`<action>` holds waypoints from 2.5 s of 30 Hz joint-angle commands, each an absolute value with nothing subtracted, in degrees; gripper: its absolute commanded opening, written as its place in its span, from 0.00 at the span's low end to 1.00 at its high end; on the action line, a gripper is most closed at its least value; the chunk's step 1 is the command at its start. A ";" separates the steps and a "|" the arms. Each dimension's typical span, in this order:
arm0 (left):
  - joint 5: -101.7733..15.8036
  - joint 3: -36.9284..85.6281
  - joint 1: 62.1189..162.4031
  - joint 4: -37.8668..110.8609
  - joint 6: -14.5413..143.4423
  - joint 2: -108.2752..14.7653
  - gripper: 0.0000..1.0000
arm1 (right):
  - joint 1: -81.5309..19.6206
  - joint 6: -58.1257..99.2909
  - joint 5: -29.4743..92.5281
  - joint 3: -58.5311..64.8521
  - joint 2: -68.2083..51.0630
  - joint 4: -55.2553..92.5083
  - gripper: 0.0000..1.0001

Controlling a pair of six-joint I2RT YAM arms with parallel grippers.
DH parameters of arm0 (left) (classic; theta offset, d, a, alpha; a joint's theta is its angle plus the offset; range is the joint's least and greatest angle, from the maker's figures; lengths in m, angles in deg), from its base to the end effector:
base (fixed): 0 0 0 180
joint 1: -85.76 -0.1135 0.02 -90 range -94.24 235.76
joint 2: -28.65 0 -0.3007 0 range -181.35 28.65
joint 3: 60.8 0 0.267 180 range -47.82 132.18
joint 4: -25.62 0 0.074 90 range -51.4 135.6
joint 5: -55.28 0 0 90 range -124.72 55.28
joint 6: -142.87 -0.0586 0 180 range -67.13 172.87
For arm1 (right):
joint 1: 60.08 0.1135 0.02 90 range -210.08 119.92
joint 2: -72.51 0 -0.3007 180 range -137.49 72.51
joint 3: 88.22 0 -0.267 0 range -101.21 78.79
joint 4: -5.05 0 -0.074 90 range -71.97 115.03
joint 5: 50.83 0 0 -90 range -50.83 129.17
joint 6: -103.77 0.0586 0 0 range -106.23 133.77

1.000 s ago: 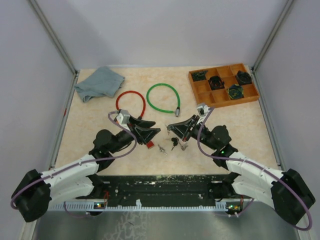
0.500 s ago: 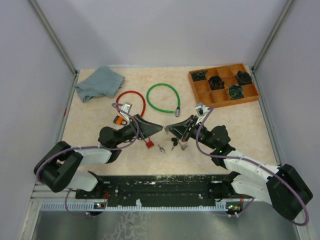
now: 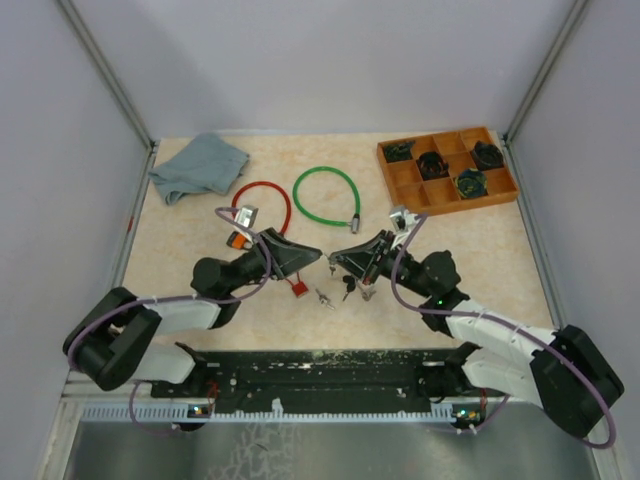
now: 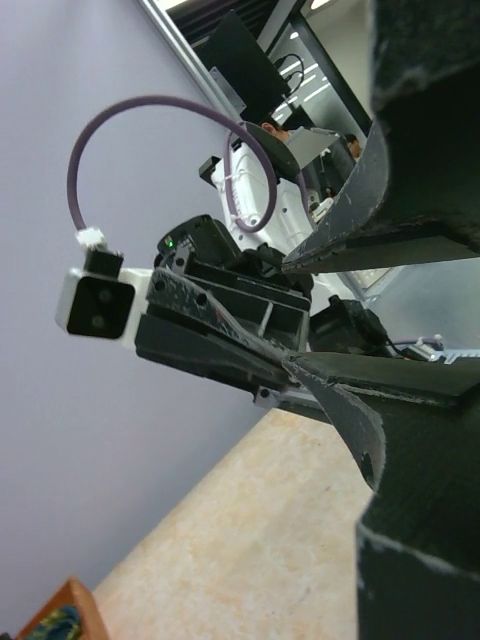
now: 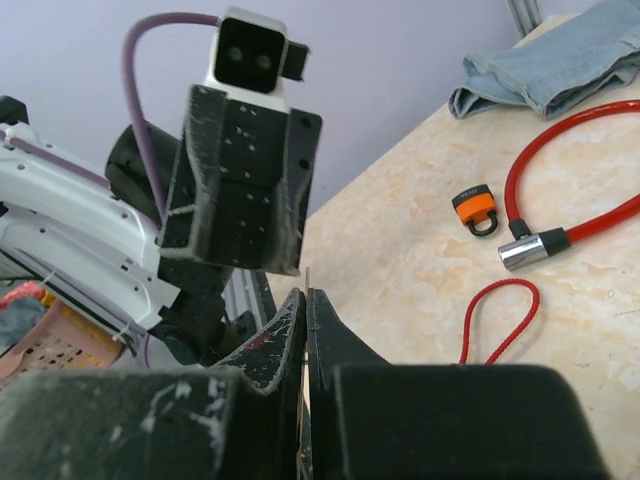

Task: Unlock with the key
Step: Adjust the key.

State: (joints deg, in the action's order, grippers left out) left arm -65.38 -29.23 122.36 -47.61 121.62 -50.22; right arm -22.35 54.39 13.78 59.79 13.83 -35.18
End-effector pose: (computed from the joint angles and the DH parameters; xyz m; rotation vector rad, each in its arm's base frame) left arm 0.1868 -0.1760 0.2667 0.1878 1.4109 -1.8736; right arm 0.1631 0.1580 0.2802 -0.3792 1.4648 1.4206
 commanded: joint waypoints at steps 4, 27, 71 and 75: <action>-64.89 -27.36 122.24 -46.32 118.29 -47.05 0.42 | -22.72 57.10 11.94 58.77 11.83 -42.82 0.00; -62.98 -24.59 123.97 -31.55 111.79 -42.86 0.42 | -22.72 58.05 12.04 58.98 12.16 -44.35 0.00; -67.44 -17.62 125.31 -17.86 96.66 -37.82 0.00 | -22.73 54.92 10.28 59.82 12.87 -47.34 0.25; -68.59 -17.01 125.53 -17.44 95.93 -38.27 0.00 | -22.73 54.58 10.58 60.10 13.59 -47.44 0.24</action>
